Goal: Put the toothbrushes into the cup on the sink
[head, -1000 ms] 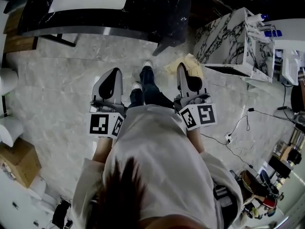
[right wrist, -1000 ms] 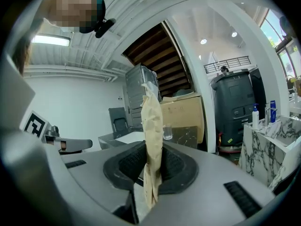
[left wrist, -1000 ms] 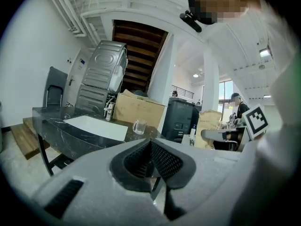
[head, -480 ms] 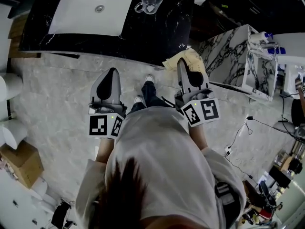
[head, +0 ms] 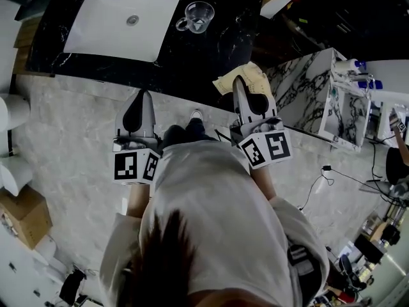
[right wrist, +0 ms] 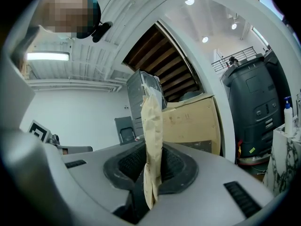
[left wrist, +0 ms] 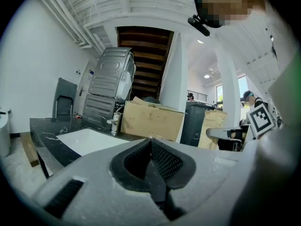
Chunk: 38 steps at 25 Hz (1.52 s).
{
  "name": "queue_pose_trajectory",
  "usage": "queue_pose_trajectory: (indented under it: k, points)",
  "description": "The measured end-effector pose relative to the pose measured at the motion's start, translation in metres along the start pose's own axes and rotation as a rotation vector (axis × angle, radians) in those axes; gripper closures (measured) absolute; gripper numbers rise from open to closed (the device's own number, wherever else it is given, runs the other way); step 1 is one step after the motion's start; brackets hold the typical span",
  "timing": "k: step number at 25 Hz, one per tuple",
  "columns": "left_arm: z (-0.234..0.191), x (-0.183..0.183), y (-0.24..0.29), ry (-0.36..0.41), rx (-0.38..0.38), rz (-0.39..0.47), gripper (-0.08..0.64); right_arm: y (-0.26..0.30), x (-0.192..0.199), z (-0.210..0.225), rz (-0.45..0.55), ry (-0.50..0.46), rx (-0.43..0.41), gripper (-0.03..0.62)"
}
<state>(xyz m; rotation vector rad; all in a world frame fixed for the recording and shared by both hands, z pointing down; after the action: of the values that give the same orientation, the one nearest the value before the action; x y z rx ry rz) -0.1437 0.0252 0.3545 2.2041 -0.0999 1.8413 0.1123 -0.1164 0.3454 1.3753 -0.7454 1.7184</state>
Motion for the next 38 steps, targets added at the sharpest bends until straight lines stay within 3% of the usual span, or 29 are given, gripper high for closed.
queue_pose_trajectory:
  k: [14, 21, 38]
  points:
    - [0.019, 0.0, 0.024, 0.016, 0.055, -0.006, 0.551, 0.001, -0.009, 0.015, 0.017, -0.007, 0.016, 0.535]
    - [0.004, -0.007, 0.049, 0.012, 0.081, -0.011, 0.551, 0.023, -0.01, 0.017, -0.002, -0.019, 0.045, 0.535]
    - [-0.04, -0.028, 0.147, -0.011, 0.214, -0.042, 0.551, 0.072, -0.055, 0.036, 0.03, -0.117, 0.267, 0.537]
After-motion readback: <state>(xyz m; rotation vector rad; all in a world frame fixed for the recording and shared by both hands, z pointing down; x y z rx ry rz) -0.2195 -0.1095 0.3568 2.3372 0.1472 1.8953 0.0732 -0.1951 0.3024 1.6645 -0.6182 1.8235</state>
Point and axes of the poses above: the fingertips, and each gripper's own axes: y forward along the fingers, z to its right, x out of its underside, the point moved 10 cm from there along -y, backward along the fingers, and after that the axes turned 9 degrees about -x, right-handed, at the moved point
